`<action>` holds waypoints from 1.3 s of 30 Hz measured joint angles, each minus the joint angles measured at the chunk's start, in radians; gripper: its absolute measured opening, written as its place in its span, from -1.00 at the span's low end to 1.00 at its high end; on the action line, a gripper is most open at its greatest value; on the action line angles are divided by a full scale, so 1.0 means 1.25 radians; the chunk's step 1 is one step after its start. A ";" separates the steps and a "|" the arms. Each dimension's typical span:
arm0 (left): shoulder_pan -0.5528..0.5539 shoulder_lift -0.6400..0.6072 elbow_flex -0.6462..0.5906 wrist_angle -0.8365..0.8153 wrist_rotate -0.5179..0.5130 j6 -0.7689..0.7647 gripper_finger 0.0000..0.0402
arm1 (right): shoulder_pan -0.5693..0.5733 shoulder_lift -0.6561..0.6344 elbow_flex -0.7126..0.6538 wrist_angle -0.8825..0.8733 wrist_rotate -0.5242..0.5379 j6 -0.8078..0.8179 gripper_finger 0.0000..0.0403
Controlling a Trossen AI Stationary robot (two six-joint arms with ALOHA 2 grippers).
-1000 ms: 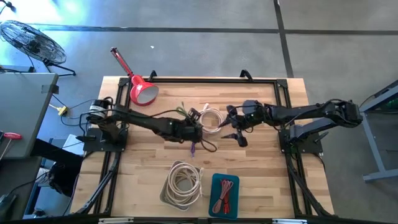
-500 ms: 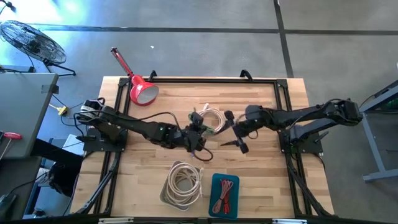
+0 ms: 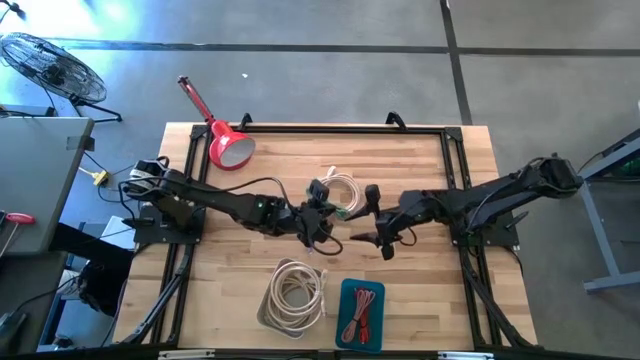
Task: Pick & Place USB Port
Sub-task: Put the green USB cable into the blue bin
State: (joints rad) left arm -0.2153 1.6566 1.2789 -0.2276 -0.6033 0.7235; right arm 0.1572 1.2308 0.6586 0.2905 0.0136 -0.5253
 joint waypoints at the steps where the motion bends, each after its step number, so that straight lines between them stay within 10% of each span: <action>1: 0.000 0.000 0.000 0.000 0.003 0.000 -1.00 | 0.002 0.000 0.000 0.000 0.002 0.000 0.15; 39: -0.001 -0.009 0.002 0.141 0.161 0.022 -1.00 | -0.051 0.052 -0.001 -0.014 0.035 0.053 0.10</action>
State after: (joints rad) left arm -0.2161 1.6459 1.2808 -0.0510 -0.4026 0.7513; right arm 0.0935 1.2961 0.6575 0.2729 0.0572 -0.4596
